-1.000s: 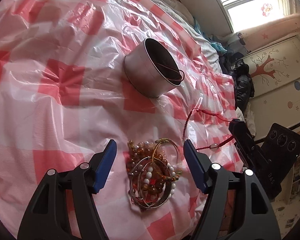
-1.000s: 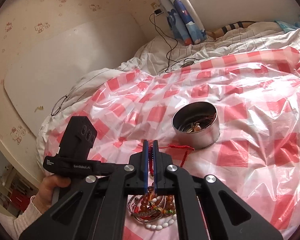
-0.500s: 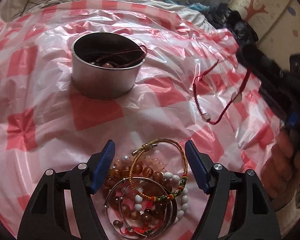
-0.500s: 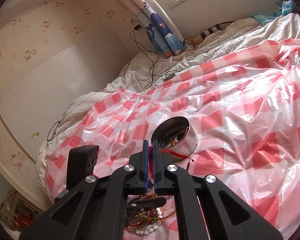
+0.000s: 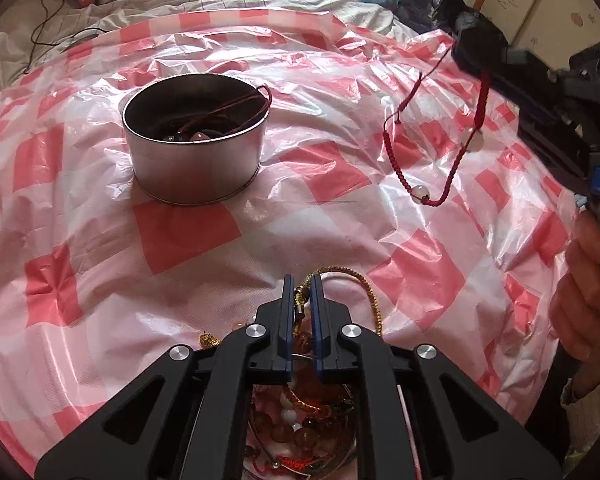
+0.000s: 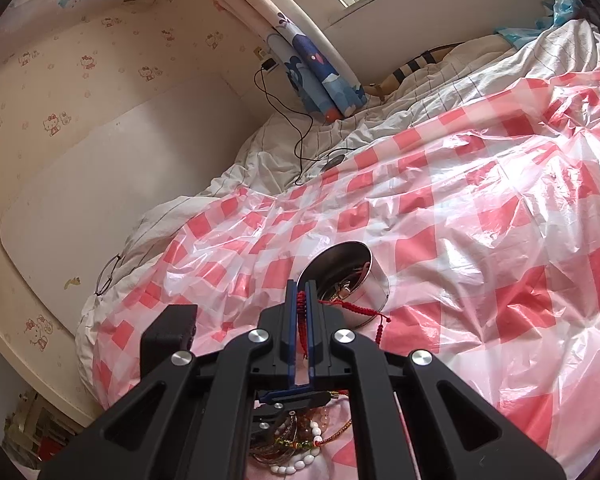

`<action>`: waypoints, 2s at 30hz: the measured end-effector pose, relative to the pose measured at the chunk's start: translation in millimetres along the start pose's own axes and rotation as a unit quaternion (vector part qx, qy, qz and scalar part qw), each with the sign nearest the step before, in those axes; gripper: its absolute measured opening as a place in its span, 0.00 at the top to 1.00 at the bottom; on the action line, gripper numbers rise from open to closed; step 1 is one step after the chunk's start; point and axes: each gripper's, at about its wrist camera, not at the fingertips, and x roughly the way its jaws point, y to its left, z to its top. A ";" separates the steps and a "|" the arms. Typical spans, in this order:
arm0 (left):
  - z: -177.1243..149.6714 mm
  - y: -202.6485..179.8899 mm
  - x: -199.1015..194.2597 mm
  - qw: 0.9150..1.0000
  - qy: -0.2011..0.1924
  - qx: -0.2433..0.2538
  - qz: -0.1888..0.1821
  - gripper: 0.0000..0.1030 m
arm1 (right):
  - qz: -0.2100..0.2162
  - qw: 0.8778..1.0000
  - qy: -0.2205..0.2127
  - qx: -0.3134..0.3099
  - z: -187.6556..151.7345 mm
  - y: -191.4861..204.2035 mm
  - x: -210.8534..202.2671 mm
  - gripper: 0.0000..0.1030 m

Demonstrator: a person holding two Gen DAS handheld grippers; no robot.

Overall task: Organize jewelry
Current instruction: 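Carry the cord into the tin with the right tool while the left tool drops the chain in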

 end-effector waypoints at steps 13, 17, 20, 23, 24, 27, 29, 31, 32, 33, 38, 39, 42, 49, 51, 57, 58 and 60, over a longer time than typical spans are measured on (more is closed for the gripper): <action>14.3 34.9 -58.4 0.986 -0.093 -0.096 -0.099 0.95 | 0.008 1.000 -0.017 0.001 0.7 3.2 -3.5 0.95; 24.1 37.8 -75.9 0.982 -0.120 -0.108 -0.102 0.95 | 0.018 0.999 -0.034 0.001 3.7 3.9 -9.5 0.95; 37.4 38.5 -80.9 0.981 -0.129 -0.108 -0.093 0.96 | 0.024 0.999 -0.042 0.004 4.5 3.2 -12.3 0.95; 52.9 41.7 -82.2 0.981 -0.134 -0.108 -0.086 0.95 | 0.027 0.999 -0.044 0.006 5.4 1.8 -13.1 0.95; 58.2 43.1 -81.4 0.981 -0.135 -0.109 -0.083 0.95 | 0.028 0.999 -0.045 0.007 5.7 1.0 -12.9 0.95; 71.8 48.2 -75.5 0.981 -0.134 -0.113 -0.080 0.95 | 0.028 0.999 -0.046 0.009 7.0 0.1 -12.4 0.95; 79.2 51.9 -70.9 0.981 -0.134 -0.116 -0.076 0.95 | 0.029 0.998 -0.047 0.010 10.3 -1.5 -8.4 0.95; 85.8 56.4 -66.1 0.980 -0.135 -0.122 -0.075 0.95 | 0.032 0.998 -0.048 0.015 15.3 -2.6 -3.3 0.95; 88.4 58.5 -63.4 0.980 -0.136 -0.125 -0.076 0.95 | 0.035 0.998 -0.050 0.017 17.5 -2.8 -2.1 0.95; 91.7 60.8 -60.5 0.979 -0.137 -0.128 -0.078 0.96 | 0.036 0.998 -0.052 0.016 18.9 -2.3 -1.4 0.95; 101.6 69.1 -41.3 0.978 -0.136 -0.138 -0.078 0.95 | 0.035 0.998 -0.053 0.015 17.9 -4.3 -0.3 0.95; 102.6 70.9 -36.1 0.978 -0.134 -0.140 -0.076 0.95 | 0.035 0.998 -0.052 0.016 18.1 -5.0 0.8 0.95; 104.4 72.3 -20.5 0.983 -0.120 -0.132 -0.037 0.95 | 0.034 0.998 -0.048 0.017 18.5 -5.5 3.6 0.95; 106.1 67.2 12.6 0.989 -0.066 -0.058 0.117 0.88 | 0.031 0.999 -0.028 -0.001 25.7 2.3 17.2 0.95; 105.6 71.6 7.1 0.990 -0.066 -0.066 0.103 0.75 | 0.034 0.999 -0.024 -0.005 30.5 5.2 25.9 0.95; 85.5 87.3 -39.3 0.984 -0.100 -0.131 0.068 0.42 | 0.008 0.999 0.015 -0.044 41.5 17.5 80.2 0.95; 79.0 91.5 -48.8 0.982 -0.104 -0.143 0.061 0.41 | -0.007 0.998 0.028 -0.057 40.0 18.9 93.8 0.95; 63.3 100.3 -68.3 0.976 -0.122 -0.174 0.053 0.34 | -0.043 0.994 0.059 -0.076 34.7 17.7 121.8 0.95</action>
